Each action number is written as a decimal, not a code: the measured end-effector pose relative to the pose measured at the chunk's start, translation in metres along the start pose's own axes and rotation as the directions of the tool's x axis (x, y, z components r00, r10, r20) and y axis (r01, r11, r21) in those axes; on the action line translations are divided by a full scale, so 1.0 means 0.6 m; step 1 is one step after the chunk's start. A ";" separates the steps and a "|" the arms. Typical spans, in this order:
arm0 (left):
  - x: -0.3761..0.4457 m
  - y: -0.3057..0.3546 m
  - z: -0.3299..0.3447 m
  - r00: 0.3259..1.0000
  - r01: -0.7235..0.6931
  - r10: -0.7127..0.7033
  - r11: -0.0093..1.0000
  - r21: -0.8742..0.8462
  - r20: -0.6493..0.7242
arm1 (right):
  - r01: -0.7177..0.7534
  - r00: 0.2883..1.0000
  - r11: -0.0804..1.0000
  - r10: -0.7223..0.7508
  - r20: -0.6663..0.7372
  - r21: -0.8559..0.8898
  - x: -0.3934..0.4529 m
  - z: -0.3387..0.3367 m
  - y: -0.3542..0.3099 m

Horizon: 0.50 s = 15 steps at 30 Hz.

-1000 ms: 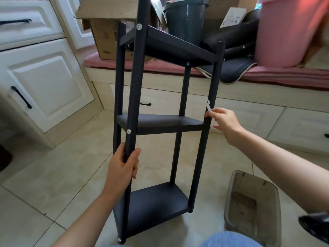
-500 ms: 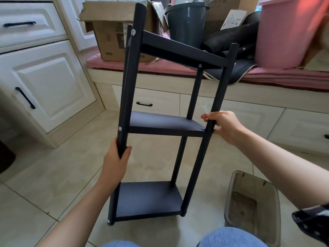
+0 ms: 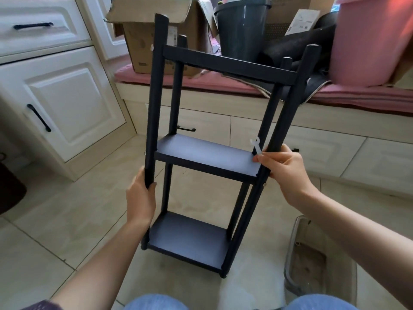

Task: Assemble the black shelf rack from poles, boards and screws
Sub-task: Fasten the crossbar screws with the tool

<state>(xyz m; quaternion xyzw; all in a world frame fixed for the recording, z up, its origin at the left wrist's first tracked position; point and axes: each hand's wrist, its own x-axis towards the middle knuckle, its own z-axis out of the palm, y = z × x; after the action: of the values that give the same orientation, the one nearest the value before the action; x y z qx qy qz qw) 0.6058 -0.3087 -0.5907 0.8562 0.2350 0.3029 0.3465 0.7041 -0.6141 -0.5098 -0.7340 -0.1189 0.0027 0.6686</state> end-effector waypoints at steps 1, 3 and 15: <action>-0.001 -0.005 0.005 1.000 0.018 -0.018 1.000 0.010 0.010 | 0.031 1.000 0.999 -0.030 0.003 -0.023 -0.006 0.004 -0.002; -0.006 -0.013 0.018 0.997 0.059 -0.060 0.998 0.022 0.044 | 0.066 0.998 0.996 -0.066 0.002 -0.057 -0.014 0.009 -0.008; 0.015 -0.018 0.039 0.972 0.173 -0.177 0.984 0.038 0.153 | 0.215 0.977 0.957 -0.213 0.028 -0.195 -0.041 0.024 -0.028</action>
<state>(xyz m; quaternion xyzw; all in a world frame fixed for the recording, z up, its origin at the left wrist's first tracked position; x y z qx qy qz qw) 0.6261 -0.3068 -0.6087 0.8572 0.2854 0.2008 0.3787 0.6749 -0.6030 -0.4988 -0.7793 -0.1995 -0.0790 0.5888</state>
